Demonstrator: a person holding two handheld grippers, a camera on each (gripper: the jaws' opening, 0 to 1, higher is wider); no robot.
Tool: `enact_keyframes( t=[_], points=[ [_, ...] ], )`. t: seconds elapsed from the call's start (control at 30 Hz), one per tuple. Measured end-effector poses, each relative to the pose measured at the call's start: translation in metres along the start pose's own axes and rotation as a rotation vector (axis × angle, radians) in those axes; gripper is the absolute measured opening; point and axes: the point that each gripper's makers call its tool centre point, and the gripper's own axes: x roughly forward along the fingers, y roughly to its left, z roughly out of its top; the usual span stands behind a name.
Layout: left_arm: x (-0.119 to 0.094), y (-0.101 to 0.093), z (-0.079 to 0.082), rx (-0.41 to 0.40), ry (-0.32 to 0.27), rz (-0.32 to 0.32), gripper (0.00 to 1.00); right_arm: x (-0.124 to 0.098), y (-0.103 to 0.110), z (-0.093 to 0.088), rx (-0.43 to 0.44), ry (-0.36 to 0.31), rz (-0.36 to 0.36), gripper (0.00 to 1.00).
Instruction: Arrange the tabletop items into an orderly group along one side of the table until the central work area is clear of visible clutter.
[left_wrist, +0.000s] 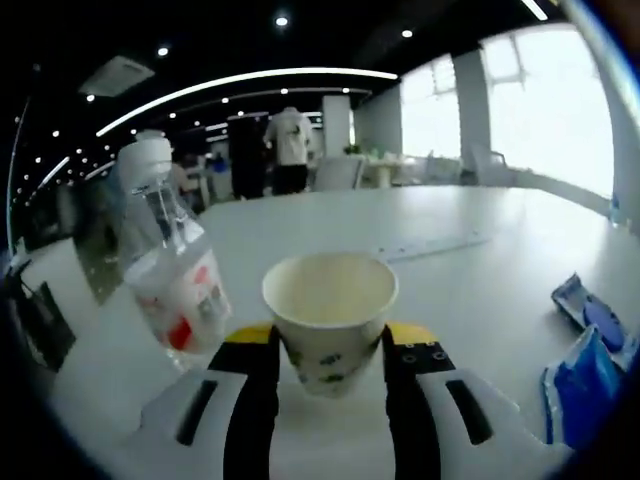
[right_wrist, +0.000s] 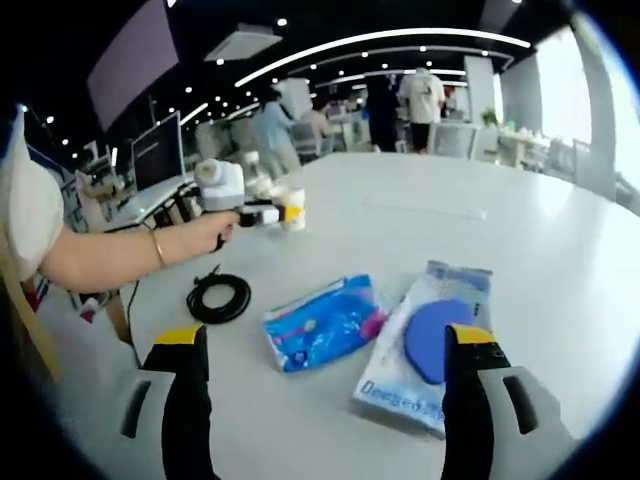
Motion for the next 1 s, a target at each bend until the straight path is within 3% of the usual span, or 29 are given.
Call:
enact_keyframes(
  t=[0.57,1.0],
  points=[
    [0.005,0.000,-0.014,0.007,0.052,0.006,0.40,0.000,-0.002,-0.001,0.011,0.006,0.006,0.96],
    [-0.015,-0.014,-0.012,-0.019,0.063,-0.007,0.62,-0.004,-0.005,0.010,0.037,-0.040,-0.007,0.97]
  ],
)
